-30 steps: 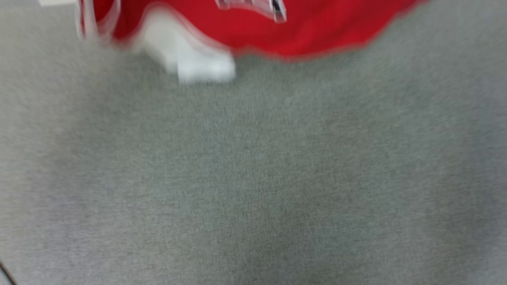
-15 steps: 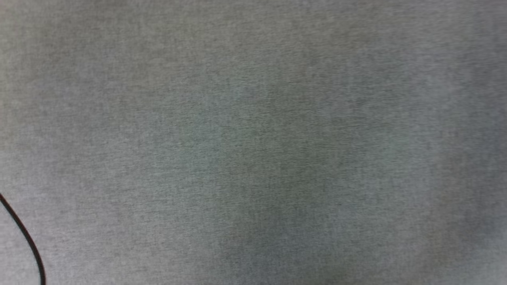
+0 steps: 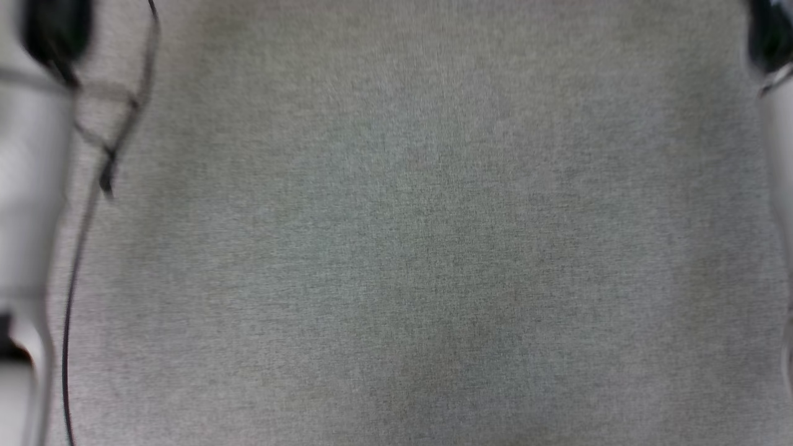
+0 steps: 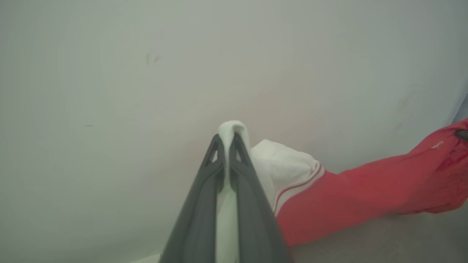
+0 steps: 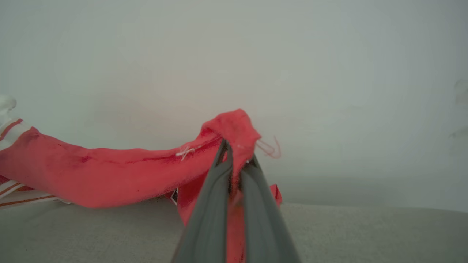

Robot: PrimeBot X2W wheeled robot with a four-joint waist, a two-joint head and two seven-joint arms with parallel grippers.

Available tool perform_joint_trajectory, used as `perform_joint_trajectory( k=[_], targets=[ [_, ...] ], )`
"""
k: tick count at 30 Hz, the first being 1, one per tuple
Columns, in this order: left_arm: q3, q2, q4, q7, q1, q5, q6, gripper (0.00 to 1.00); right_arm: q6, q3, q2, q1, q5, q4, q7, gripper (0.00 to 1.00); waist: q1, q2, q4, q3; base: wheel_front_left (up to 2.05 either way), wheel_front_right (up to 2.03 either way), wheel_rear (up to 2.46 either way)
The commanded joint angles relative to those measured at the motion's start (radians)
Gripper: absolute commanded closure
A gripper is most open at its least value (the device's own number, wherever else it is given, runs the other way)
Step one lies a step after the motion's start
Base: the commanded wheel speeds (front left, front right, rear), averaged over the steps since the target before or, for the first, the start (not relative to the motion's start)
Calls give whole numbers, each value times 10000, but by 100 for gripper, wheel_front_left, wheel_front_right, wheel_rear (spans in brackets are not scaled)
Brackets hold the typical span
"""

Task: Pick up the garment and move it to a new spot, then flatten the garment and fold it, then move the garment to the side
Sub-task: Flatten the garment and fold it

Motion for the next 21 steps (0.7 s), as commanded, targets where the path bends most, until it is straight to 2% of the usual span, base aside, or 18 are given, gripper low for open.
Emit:
perform_joint_trajectory(
  k=[1,4,10,17,21],
  targets=[
    [-93,53,-218,-144,756,-100,-3,100,-7,161,-119,534,264,54,-63,100,-1,0,73,-402,0,0,0],
    [-237,80,-725,-250,2253,-315,-9,100,-7,603,-242,1574,841,27,38,100,-1,0,119,-911,0,0,0],
    [-510,386,-1840,-281,5199,-716,32,100,-6,1821,-896,3833,2209,-694,526,100,-1,0,248,-1972,0,0,0],
    [-1323,1140,-3311,212,7981,-922,7,100,-6,3183,-2203,6096,3458,-1790,1304,100,-1,0,440,-3033,0,0,0],
    [-1803,1579,-4023,698,9062,-915,37,100,-6,3457,-2925,7114,4062,-2178,1805,100,-1,0,528,-3498,0,0,0]
  ],
)
